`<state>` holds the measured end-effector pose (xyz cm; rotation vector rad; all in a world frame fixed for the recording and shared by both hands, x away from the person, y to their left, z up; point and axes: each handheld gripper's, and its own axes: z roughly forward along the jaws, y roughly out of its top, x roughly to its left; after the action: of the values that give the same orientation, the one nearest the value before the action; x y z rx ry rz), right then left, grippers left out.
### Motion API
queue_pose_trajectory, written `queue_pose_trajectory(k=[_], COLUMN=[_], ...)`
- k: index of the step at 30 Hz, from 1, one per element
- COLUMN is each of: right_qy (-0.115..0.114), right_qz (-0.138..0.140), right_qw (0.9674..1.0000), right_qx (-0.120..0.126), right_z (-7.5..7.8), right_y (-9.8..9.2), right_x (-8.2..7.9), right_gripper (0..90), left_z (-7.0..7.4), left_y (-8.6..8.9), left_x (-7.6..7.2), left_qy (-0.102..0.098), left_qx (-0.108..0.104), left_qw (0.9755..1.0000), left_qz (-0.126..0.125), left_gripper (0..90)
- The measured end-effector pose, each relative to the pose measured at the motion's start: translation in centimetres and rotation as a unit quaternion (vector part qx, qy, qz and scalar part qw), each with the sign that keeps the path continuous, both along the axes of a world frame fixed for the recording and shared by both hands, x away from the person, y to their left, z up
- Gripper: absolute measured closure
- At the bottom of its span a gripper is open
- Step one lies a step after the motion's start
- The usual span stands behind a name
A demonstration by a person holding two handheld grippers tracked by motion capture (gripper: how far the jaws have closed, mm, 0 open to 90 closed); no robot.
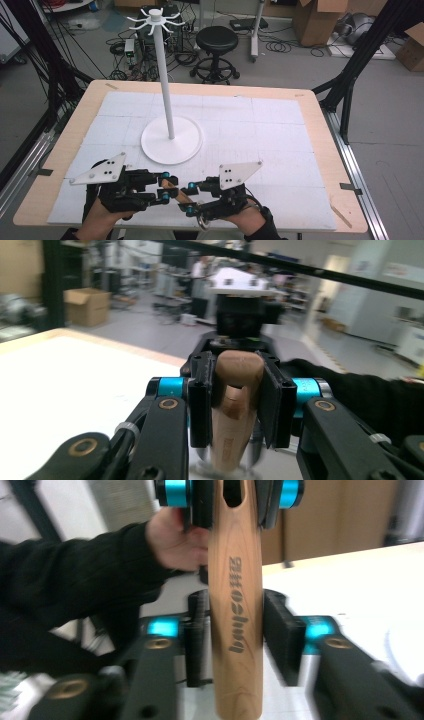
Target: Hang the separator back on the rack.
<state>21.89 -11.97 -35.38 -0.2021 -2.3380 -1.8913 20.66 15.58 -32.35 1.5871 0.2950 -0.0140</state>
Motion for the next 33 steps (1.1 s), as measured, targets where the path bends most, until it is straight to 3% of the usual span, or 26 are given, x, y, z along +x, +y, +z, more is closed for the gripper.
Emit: queue_pose_trajectory(k=[2,5,6,7,9,11,12,13,14,18,19,23,26,29,31,32,33], right_qy=[0.003,-0.012,-0.028,-0.028,-0.050,-0.061,-0.075,-0.077,-0.077,-0.101,-0.104,-0.096,-0.088,-0.085,-0.086,-0.086,-0.088], right_qz=[-0.032,-0.069,-0.101,-0.101,-0.126,-0.154,-0.175,-0.181,-0.181,-0.208,-0.224,-0.243,-0.243,-0.251,-0.274,-0.274,-0.280], right_qw=[0.9994,0.9972,0.9939,0.9939,0.9895,0.9848,0.9799,0.9787,0.9787,0.9704,0.9660,0.9629,0.9641,0.9629,0.9568,0.9568,0.9545], right_qx=[-0.006,-0.027,-0.035,-0.035,-0.049,-0.052,-0.057,-0.060,-0.060,-0.070,-0.076,-0.068,-0.062,-0.052,-0.047,-0.047,-0.051], right_z=[0.1,0.4,0.6,0.6,0.7,0.8,0.8,0.9,0.9,1.0,1.1,1.0,1.0,0.9,0.9,0.9,0.8], right_y=[0.1,0.5,0.9,0.9,1.4,1.7,2.1,2.3,2.3,3.3,3.8,4.3,4.6,5.0,5.2,5.2,5.2], right_x=[-0.1,-0.5,-0.9,-0.9,-1.3,-1.6,-1.9,-1.9,-1.9,-2.4,-2.4,-2.0,-1.7,-2.0,-2.1,-2.1,-2.1], right_gripper=[43.3,38.9,38.2,38.2,37.3,35.7,35.4,34.2,34.2,29.1,26.0,25.1,33.0,42.5,52.0,52.0,53.8], left_z=[0.1,0.3,0.5,0.5,0.7,0.9,1.0,1.3,1.3,1.9,2.0,2.3,2.5,2.8,3.1,3.1,3.2], left_y=[-0.1,0.0,0.2,0.2,0.4,0.6,0.6,0.6,0.6,0.2,0.0,-0.6,-1.1,-1.5,-1.8,-1.8,-1.9], left_x=[0.1,0.1,0.2,0.2,0.2,0.1,0.0,-0.2,-0.2,-0.6,-0.7,-0.7,-1.0,-1.2,-1.6,-1.6,-1.7], left_qy=[-0.004,-0.006,-0.007,-0.007,-0.006,-0.006,-0.007,-0.010,-0.010,-0.021,-0.025,-0.020,-0.027,-0.031,-0.035,-0.035,-0.036], left_qx=[0.018,0.032,0.035,0.035,0.033,0.032,0.034,0.040,0.040,0.045,0.044,0.042,0.044,0.039,0.037,0.037,0.036], left_qw=[0.9995,0.9977,0.9958,0.9958,0.9937,0.9907,0.9892,0.9852,0.9852,0.9774,0.9761,0.9750,0.9743,0.9745,0.9731,0.9731,0.9719], left_qz=[0.025,0.060,0.084,0.084,0.107,0.132,0.142,0.166,0.166,0.206,0.212,0.217,0.219,0.219,0.225,0.225,0.230], left_gripper=[69.9,70.3,70.6,70.6,70.7,70.8,70.8,70.8,70.8,70.9,70.9,70.9,71.0,71.0,71.1,71.1,71.1])
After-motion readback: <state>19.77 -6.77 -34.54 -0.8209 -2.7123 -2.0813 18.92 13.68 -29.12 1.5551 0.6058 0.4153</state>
